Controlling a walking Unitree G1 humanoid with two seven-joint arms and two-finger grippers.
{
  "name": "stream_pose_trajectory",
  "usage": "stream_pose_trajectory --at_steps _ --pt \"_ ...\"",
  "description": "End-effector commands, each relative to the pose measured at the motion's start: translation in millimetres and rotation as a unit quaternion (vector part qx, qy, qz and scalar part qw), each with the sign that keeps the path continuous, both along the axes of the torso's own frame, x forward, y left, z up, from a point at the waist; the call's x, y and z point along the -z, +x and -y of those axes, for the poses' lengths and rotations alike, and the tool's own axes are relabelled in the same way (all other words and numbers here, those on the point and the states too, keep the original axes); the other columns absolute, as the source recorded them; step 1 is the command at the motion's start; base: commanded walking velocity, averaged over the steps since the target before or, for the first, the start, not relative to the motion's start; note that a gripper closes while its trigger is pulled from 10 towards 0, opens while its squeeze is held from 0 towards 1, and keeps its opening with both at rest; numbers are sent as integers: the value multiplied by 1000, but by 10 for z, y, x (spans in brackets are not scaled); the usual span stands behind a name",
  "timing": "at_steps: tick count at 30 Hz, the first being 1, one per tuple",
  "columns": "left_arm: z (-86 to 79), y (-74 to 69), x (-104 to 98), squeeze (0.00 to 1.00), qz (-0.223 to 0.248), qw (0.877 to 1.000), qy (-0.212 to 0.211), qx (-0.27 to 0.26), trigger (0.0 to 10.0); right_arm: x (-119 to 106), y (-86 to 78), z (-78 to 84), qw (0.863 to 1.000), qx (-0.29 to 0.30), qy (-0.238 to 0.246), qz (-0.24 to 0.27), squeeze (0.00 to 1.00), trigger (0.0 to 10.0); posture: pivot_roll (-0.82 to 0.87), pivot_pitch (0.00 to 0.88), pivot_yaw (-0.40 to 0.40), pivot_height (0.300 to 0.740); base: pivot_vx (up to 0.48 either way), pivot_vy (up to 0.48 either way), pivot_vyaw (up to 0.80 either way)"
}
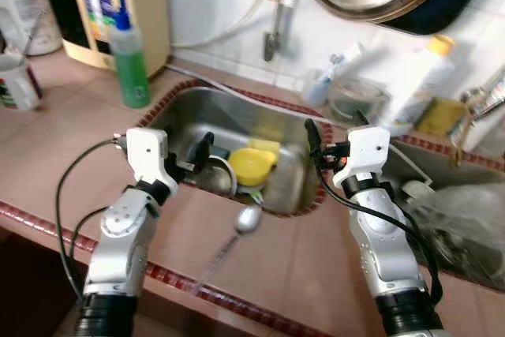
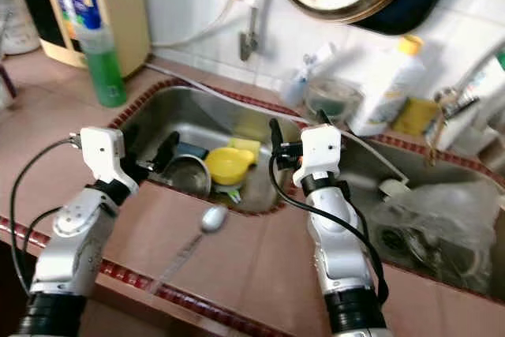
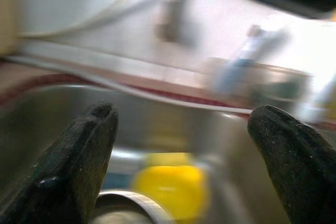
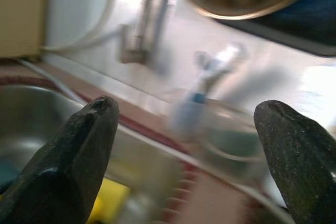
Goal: Kitchen organization
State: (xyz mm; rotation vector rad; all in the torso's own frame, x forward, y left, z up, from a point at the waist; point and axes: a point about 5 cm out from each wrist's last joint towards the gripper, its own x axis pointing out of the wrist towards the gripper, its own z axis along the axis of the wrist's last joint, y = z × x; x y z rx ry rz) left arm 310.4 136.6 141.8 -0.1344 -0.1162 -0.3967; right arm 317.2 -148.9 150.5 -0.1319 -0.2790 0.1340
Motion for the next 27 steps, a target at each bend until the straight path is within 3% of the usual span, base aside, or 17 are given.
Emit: stream_pose_trajectory --at_steps 1,7,27 --pt "-59 25 -86 0 12 1000 6 -6 10000 -49 13 -17 1000 -1 6 7 0 10000 79 0 -104 740 0 0 0" --pt "-68 24 -72 0 3 1000 7 -7 10000 -49 16 -15 1000 2 3 7 0 10000 76 0 -99 740 0 0 0" --pt "-98 43 -99 0 -2 1000 2 -13 10000 -58 42 -2 1000 8 6 6 0 10000 76 0 -91 740 -266 0 0"
